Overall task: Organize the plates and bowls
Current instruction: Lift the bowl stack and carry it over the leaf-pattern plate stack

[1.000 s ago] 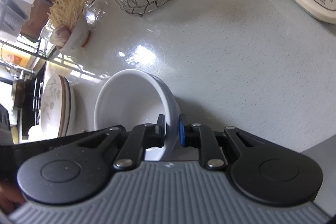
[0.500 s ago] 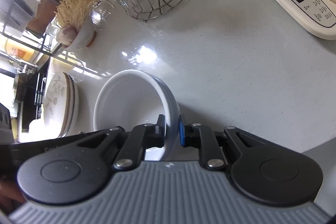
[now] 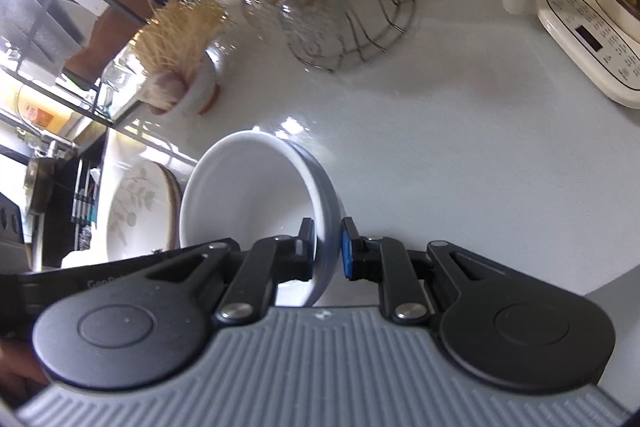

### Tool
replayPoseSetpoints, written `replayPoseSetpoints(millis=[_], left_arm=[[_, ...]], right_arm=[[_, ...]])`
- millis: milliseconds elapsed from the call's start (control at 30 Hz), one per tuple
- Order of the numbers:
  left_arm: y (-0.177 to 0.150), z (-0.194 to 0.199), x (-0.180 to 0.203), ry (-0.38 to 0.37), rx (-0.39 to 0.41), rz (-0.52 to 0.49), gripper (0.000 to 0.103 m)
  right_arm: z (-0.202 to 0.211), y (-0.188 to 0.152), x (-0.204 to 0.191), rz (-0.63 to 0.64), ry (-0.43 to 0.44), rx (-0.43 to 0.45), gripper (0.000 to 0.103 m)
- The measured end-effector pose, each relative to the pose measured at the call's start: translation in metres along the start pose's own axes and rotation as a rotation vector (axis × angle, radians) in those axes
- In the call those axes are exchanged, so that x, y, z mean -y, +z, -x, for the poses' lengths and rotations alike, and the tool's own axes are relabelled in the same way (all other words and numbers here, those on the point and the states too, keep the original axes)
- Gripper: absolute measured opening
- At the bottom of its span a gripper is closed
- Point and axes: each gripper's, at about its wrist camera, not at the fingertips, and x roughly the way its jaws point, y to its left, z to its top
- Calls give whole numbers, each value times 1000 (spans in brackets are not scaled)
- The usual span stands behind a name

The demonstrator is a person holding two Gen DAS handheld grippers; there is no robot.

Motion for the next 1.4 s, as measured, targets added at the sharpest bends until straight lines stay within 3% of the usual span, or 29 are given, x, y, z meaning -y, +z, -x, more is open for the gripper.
replayPoseSetpoints(millis=[433,833,1133,1400], left_arm=[[22,53,-32,-9,102,-7,18],[34,96,-112,6,190,53,18],[38,91,-175,-1,138,89,18],[36,62,-216,12,19,73,18]], right_arm=[[2,14,-65,38,37,61,17],[-32,19,-145,129,93,81,17],[-78,12,-178,93,88,6,18],[-114,-5,-200,87,11,-32,18]])
